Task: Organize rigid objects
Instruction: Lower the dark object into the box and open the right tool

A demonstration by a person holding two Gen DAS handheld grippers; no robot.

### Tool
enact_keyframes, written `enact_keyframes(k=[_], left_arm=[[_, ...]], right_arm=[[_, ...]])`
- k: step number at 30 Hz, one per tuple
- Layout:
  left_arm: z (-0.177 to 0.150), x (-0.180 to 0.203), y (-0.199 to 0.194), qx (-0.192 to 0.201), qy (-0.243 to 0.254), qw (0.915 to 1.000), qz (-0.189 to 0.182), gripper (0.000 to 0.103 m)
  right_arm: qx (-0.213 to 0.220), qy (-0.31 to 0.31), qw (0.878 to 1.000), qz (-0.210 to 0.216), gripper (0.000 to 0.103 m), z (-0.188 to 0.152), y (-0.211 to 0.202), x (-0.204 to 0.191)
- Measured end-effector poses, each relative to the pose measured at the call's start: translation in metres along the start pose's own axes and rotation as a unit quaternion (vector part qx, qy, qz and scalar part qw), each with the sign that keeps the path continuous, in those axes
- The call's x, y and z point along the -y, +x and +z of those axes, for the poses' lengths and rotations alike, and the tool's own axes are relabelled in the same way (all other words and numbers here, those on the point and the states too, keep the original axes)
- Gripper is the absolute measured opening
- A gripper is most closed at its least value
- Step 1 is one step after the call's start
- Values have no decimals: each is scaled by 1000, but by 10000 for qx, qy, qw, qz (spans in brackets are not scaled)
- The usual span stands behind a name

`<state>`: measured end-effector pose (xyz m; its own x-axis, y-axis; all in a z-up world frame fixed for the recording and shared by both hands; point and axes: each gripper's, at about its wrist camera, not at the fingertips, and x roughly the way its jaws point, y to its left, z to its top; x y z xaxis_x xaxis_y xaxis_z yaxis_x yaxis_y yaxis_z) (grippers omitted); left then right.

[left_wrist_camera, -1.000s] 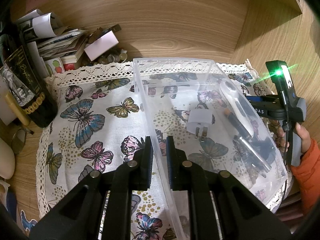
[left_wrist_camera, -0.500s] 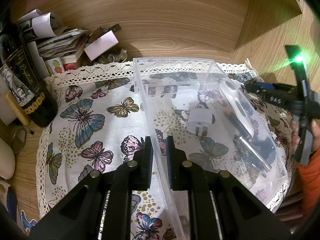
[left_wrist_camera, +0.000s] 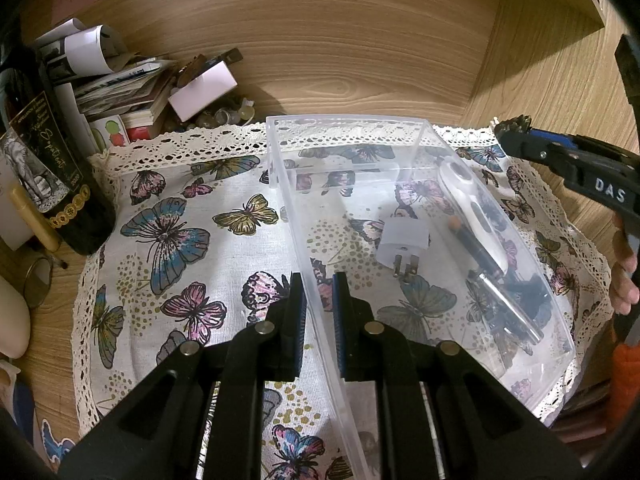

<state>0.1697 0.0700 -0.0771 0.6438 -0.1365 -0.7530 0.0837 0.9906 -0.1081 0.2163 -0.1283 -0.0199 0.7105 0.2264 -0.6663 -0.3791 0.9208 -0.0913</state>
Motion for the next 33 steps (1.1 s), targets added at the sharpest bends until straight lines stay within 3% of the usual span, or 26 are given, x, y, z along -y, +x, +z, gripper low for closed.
enact_keyframes(k=[9, 21, 33], left_arm=[[0, 0, 0, 4, 4, 10000, -12, 12], [1, 0, 0, 10, 7, 10000, -13, 12], [0, 0, 0, 12, 6, 10000, -17, 12]], right_arm=[[-283, -414, 9980, 381, 30, -6, 9, -34], [-755, -990, 9908, 536, 30, -22, 25, -65], [-951, -912, 9884, 749, 31, -24, 31, -67]])
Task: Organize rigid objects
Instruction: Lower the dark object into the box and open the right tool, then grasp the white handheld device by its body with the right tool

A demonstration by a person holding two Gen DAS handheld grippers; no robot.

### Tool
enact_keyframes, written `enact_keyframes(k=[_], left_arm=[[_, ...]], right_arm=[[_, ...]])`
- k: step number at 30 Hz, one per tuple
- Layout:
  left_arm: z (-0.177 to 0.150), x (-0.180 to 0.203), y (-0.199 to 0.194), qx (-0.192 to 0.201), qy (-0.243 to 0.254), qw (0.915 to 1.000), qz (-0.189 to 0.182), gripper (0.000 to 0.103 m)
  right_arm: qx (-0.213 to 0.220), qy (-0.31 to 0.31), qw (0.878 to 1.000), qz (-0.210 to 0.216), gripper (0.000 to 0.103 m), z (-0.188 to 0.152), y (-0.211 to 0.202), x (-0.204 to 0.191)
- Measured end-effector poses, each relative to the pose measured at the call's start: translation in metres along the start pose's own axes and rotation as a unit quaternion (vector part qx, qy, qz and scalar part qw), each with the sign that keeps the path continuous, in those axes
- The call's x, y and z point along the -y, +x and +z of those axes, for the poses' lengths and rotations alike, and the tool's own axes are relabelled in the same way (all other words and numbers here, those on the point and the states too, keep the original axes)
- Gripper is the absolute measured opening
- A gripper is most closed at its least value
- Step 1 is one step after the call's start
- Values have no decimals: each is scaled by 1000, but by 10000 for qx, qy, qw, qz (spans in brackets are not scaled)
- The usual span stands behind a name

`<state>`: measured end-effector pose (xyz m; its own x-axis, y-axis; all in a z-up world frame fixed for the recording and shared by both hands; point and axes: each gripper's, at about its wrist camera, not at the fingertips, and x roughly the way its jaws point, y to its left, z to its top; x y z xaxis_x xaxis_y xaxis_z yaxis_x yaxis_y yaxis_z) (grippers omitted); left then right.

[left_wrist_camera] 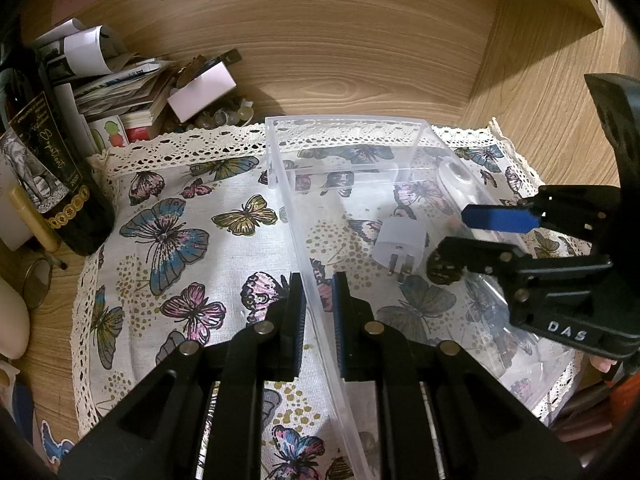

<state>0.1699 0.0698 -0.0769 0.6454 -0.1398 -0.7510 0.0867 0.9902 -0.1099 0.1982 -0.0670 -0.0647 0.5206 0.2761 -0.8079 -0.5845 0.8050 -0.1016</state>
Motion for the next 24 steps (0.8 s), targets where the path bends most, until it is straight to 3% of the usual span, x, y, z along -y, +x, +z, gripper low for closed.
enact_keyframes(k=[9, 16, 24], left_arm=[[0, 0, 0, 3, 4, 10000, 2, 12], [0, 0, 0, 4, 7, 10000, 2, 12], [0, 0, 0, 3, 9, 10000, 1, 12]], right_arm=[[412, 209, 9988, -185, 33, 6, -26, 12], [762, 690, 9934, -515, 37, 14, -47, 47], [525, 1258, 9878, -756, 40, 4, -26, 90]])
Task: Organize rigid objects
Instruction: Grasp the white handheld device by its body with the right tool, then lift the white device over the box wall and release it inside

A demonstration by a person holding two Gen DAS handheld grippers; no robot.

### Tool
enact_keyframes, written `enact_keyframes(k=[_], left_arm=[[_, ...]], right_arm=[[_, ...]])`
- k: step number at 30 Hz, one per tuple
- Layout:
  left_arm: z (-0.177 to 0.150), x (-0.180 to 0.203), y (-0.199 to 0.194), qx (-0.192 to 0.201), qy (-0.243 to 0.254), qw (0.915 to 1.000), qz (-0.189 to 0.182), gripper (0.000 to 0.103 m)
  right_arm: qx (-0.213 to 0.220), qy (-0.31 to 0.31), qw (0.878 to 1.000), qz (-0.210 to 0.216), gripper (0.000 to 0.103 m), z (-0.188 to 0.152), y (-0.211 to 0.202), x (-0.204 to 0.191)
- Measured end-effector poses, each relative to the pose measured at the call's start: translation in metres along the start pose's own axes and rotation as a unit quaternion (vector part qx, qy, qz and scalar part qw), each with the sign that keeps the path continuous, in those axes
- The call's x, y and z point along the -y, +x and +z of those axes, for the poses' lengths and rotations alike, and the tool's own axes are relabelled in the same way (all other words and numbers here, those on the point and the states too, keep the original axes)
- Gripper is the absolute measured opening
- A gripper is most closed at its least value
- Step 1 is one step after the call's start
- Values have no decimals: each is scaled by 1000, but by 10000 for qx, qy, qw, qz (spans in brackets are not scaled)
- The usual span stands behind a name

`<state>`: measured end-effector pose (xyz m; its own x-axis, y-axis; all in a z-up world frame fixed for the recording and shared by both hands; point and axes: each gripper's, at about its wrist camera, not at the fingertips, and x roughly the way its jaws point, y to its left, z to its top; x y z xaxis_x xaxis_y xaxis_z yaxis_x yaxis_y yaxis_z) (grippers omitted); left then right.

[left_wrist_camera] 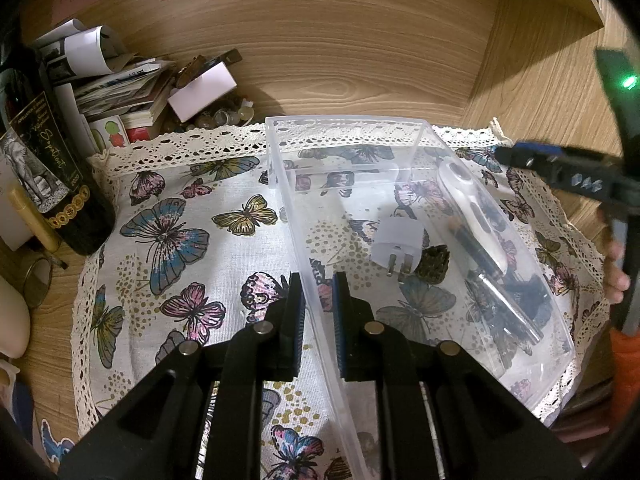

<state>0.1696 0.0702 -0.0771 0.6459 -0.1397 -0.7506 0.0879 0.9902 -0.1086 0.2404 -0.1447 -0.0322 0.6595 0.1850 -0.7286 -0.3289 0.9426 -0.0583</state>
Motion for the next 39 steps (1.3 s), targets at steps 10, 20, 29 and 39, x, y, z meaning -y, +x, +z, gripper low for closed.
enact_keyframes(k=[10, 20, 29, 39], left_arm=[[1, 1, 0, -13, 7, 10000, 52, 12], [1, 2, 0, -13, 31, 9999, 94, 12], [1, 2, 1, -11, 30, 10000, 91, 12], [1, 2, 2, -3, 28, 10000, 86, 12]], right_arm=[[-945, 287, 9949, 212, 40, -25, 69, 19], [-1078, 262, 9937, 148, 31, -27, 90, 14], [-817, 359, 9960, 89, 31, -30, 66, 28], [22, 270, 9996, 118, 31, -9, -4, 25]])
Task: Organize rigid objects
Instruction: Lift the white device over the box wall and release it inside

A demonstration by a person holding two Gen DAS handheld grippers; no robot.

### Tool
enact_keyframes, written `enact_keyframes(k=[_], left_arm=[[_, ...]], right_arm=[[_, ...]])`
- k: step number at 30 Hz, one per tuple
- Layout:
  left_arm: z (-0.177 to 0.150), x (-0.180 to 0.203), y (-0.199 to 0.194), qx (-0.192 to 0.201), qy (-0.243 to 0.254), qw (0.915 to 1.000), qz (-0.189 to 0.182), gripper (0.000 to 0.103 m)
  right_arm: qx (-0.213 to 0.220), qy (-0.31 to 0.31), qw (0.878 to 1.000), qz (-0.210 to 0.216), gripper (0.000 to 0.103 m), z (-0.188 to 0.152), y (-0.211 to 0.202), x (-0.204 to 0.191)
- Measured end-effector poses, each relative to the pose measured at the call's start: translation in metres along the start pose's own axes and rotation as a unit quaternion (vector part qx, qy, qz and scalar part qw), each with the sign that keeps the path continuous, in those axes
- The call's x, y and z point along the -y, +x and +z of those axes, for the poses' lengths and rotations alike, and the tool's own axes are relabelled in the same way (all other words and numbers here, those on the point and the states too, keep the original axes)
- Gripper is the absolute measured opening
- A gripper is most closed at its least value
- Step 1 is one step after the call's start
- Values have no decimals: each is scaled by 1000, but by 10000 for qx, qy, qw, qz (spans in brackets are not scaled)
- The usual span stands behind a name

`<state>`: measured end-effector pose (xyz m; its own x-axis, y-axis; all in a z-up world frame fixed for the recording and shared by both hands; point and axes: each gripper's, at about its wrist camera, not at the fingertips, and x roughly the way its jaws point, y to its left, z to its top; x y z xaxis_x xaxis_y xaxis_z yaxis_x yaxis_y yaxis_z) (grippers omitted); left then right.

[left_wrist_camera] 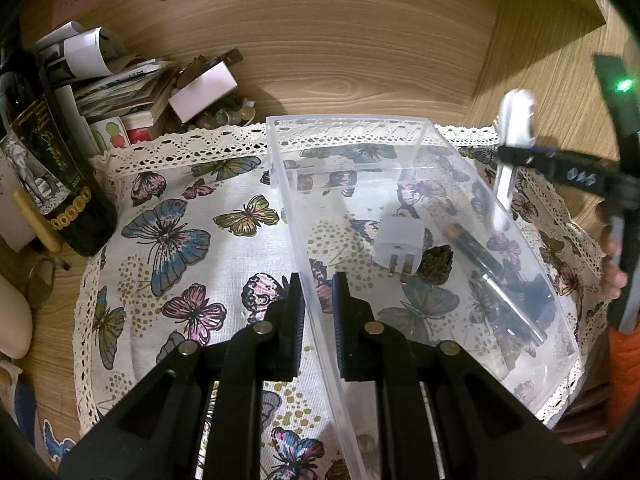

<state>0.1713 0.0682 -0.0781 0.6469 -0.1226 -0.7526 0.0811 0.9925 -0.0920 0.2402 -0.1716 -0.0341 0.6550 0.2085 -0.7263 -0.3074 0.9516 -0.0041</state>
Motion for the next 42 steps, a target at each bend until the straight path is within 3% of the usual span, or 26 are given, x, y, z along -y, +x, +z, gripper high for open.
enact_keyframes(k=[9, 17, 27, 33, 42], left_arm=[[0, 0, 0, 0, -8, 10000, -4, 12], [0, 0, 1, 4, -11, 10000, -3, 12], [1, 1, 1, -7, -26, 10000, -29, 12], [1, -2, 1, -13, -52, 9999, -85, 12], [1, -3, 2, -33, -37, 9999, -104, 12]], right_arm=[[791, -250, 9963, 213, 31, 22, -54, -27], [1065, -545, 9915, 517, 31, 27, -65, -60], [421, -1046, 9924, 502, 31, 23, -11, -88], [56, -1421, 9898, 90, 31, 20, 23, -101], [-445, -1892, 9807, 197, 31, 13, 50, -122]])
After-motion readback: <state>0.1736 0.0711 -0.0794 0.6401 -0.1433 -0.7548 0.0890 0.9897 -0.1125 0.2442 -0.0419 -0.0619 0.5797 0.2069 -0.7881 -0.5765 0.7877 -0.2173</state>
